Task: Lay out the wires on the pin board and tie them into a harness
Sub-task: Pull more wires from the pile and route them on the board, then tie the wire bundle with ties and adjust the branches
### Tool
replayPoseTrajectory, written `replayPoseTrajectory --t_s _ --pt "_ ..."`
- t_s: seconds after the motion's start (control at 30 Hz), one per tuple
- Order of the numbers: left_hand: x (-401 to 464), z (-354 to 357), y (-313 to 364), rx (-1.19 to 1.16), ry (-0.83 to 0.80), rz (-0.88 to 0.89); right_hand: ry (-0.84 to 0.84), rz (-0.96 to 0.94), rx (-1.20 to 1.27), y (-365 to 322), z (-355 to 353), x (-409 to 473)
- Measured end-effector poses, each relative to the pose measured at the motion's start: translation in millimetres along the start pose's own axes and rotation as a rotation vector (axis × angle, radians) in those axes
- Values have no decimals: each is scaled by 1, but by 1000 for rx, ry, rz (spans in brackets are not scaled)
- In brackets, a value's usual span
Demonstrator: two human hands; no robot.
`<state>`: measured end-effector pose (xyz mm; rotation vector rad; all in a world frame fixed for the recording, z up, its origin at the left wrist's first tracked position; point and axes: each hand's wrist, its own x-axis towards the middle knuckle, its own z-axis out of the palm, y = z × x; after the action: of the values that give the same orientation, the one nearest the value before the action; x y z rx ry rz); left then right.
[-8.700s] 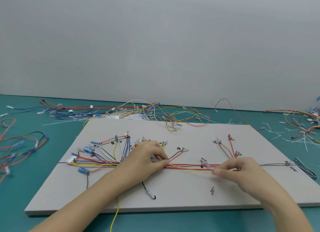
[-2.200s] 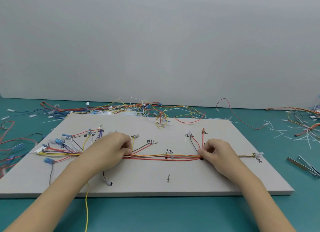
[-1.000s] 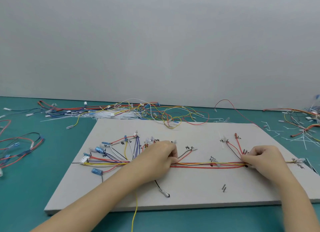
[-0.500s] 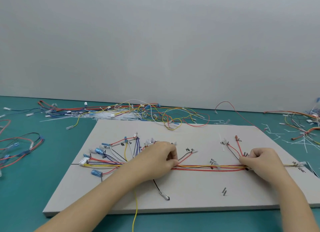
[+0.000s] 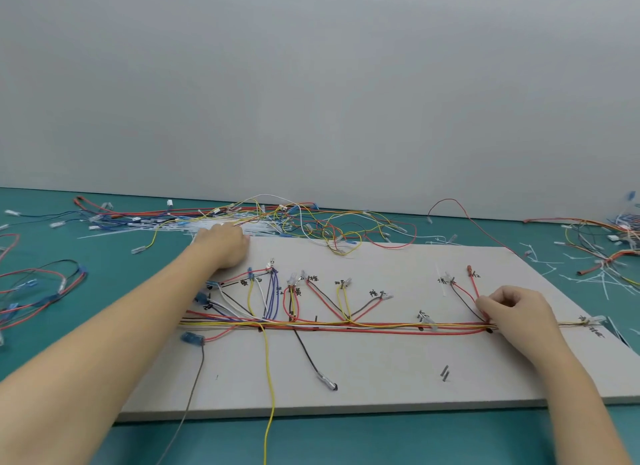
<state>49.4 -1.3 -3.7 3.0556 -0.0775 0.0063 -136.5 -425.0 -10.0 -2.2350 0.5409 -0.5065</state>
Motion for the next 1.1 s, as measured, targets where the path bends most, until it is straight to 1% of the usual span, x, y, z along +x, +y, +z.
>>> replayPoseTrajectory --t_s 0.07,0.37,0.43,0.6,0.7,0.9,1.1 --pt "4 3 -1 41 13 6 -12 6 1 1 -1 1" --pt "11 8 -6 -35 95 -12 -25 3 -1 2 -1 3" --pt "10 8 -7 -78 163 16 -19 -6 3 2 -1 2" --pt "4 0 -10 -253 406 95 -5 -11 -2 0 -1 2" --pt "2 -5 -11 -299 483 105 -1 -14 -3 2 -1 2" --pt "-1 -6 -7 -385 571 103 -5 -14 -3 2 -1 3" --pt "4 -2 -13 -498 552 158 -9 -22 -5 2 -1 3"
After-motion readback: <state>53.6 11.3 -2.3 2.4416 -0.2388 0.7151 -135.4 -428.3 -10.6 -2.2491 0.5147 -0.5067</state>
